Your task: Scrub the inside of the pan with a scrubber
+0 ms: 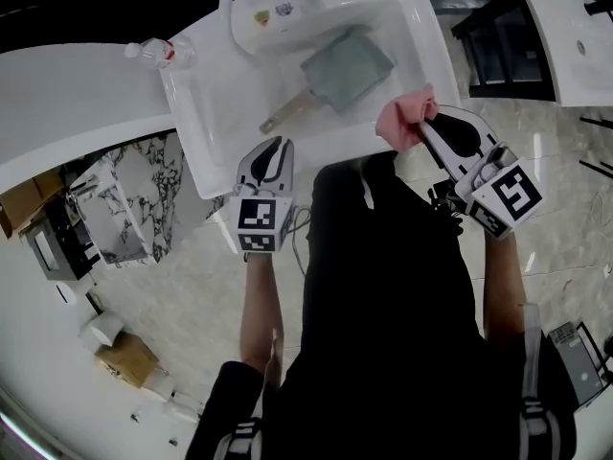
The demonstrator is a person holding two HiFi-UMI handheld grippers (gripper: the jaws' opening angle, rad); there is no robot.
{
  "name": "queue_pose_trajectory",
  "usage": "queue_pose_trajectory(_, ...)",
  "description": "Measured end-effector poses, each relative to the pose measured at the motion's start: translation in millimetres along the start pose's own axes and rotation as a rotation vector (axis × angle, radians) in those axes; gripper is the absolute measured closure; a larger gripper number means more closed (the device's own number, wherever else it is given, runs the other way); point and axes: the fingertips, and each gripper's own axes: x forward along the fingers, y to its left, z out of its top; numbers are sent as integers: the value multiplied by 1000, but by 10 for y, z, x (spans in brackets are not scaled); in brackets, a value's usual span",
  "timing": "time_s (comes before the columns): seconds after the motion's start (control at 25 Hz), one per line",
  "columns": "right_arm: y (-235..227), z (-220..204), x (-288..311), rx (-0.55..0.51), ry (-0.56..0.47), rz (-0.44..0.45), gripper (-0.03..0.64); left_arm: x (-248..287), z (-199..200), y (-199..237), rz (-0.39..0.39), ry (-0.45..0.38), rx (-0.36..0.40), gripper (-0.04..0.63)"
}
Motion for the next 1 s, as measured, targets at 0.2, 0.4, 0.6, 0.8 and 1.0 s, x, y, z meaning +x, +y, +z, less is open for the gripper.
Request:
queue_pose_trajectory(0.2,-51,-186,193,35,63,9,581,163,-152,129,-17,71,62,534)
queue_pose_trajectory(0.4,9,-318,433,5,141,-19,581,296,-362,353,-63,139,95,474)
queue_pose_trajectory(0.6,-14,-390,701,10,202,-57,581,512,-544,549,-120,204,147,453)
queue_pose_trajectory(0.8,-119,-539,999,-25,292,-97,581,807,-852,685,-193,296,208,422)
queue_pose_trajectory(1.0,-243,-731,1259,-48,360,-114,581,1047,-1089,732,-275,366,278,420)
